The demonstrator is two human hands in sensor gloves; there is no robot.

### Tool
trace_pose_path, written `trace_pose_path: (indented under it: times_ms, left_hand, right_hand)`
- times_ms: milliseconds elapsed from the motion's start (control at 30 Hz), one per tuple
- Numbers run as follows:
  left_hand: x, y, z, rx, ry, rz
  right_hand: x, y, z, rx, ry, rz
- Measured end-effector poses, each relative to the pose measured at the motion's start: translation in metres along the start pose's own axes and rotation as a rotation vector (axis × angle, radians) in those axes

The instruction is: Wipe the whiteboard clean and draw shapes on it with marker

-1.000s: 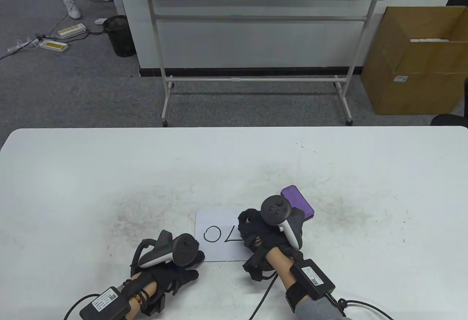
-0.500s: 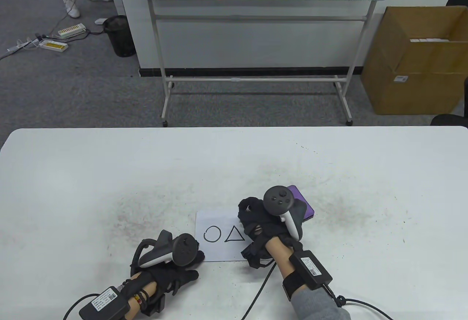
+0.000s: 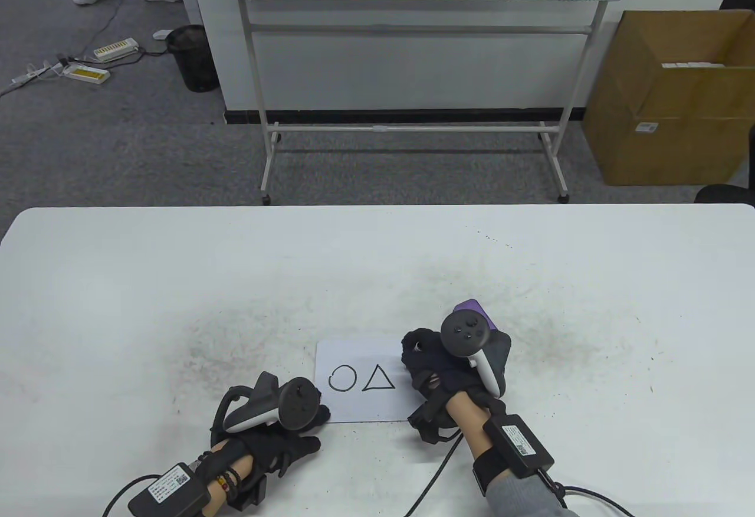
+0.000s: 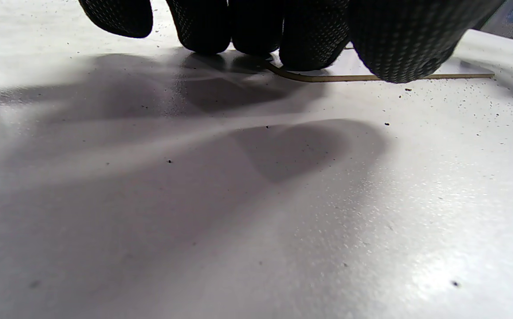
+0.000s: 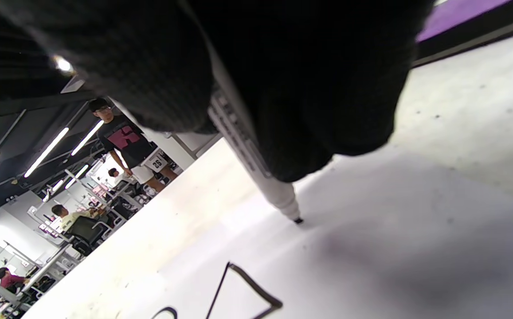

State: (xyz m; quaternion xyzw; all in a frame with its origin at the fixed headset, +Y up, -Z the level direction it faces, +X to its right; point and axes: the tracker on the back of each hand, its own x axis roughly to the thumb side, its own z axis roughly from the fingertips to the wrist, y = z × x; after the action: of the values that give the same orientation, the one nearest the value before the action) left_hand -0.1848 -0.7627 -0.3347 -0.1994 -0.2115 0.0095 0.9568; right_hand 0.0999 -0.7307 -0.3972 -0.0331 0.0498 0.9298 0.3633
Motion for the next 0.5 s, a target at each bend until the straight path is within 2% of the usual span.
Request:
trace_pose_path:
  times_ms: [233,367,500]
  left_hand:
    - [0.0000,0.0000,-0.0001,0.001,0.001,0.002]
    - [0.0002,-0.0001,-0.0001,0.002,0.001,-0.001]
    - [0.0002,0.0000,-0.0001,0.002,0.001,0.000]
  right_hand:
    - [0.0050,-0.0019,0.0051,0.110,0.020,0.050]
    - [0.0050,-0.0020,0.0051,0.080,-0.008,0.048]
    - [0.0024,-0.0054,0.0002,-0.032,-0.015,-0.033]
